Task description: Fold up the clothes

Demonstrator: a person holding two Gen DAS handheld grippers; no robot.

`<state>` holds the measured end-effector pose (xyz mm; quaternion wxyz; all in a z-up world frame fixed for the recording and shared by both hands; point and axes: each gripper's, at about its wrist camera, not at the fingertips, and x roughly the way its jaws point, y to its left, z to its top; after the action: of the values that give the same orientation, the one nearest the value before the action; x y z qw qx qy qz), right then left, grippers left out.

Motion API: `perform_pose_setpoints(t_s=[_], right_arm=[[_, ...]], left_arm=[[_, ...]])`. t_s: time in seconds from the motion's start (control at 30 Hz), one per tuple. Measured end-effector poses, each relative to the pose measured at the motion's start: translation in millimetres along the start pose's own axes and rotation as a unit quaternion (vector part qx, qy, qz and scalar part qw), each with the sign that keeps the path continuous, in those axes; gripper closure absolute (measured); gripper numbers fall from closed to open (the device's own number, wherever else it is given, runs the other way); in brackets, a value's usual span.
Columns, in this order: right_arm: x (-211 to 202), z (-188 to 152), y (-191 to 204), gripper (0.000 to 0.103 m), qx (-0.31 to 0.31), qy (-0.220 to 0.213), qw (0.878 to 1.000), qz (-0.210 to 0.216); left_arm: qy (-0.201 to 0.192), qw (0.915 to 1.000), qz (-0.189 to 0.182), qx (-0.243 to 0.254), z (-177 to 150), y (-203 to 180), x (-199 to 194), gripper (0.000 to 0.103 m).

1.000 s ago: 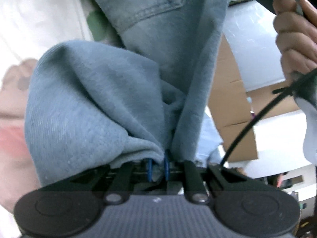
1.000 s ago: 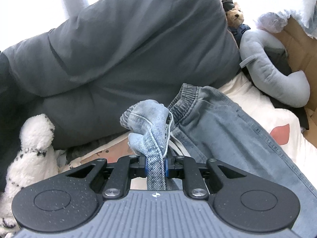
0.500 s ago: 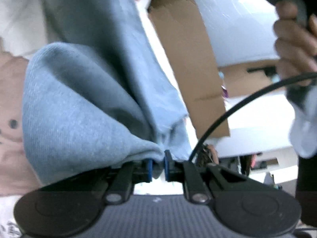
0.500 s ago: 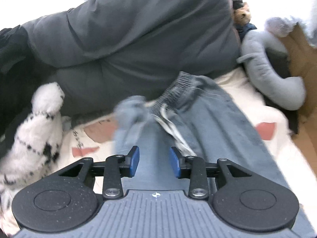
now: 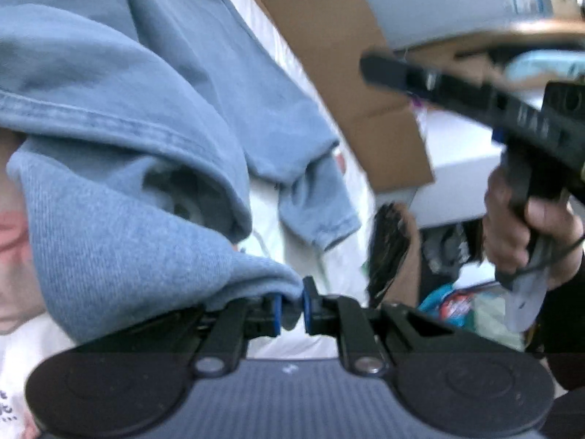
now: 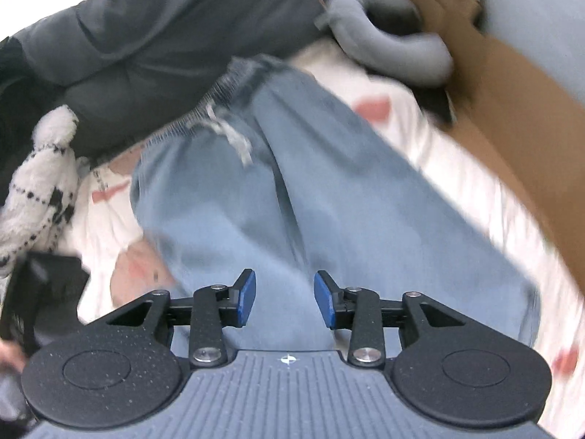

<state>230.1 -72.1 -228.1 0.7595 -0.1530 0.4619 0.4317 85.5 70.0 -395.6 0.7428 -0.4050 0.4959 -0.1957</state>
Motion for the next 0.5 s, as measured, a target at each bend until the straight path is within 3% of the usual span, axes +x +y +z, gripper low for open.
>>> perform_pose_setpoints(t_s=[0.03,0.17,0.27,0.4,0.5], right_arm=[[-1,-15,-7,0.058,0.016,0.003,1.000,0.001],[5,-80,-32,0.058,0.092,0.013,0.996,0.010],[17,-123,-38,0.058,0.138,0.015,0.990,0.028],[38,-159,-37,0.058,0.184,0.013,0.980,0.070],[55,-173,-33,0.058,0.208,0.023,0.974,0.088]], left_arm=[[0.009,0.9999,0.012,0.006,-1,-2,-1,0.091],[0.041,0.9977,0.048,0.026,-3,-13,-7,0.073],[0.066,0.9948,0.063,0.046,-8,-16,-21,0.046],[0.098,0.9890,0.095,0.059,-11,-11,-45,0.045],[0.092,0.9888,0.106,0.050,-7,-11,-57,0.044]])
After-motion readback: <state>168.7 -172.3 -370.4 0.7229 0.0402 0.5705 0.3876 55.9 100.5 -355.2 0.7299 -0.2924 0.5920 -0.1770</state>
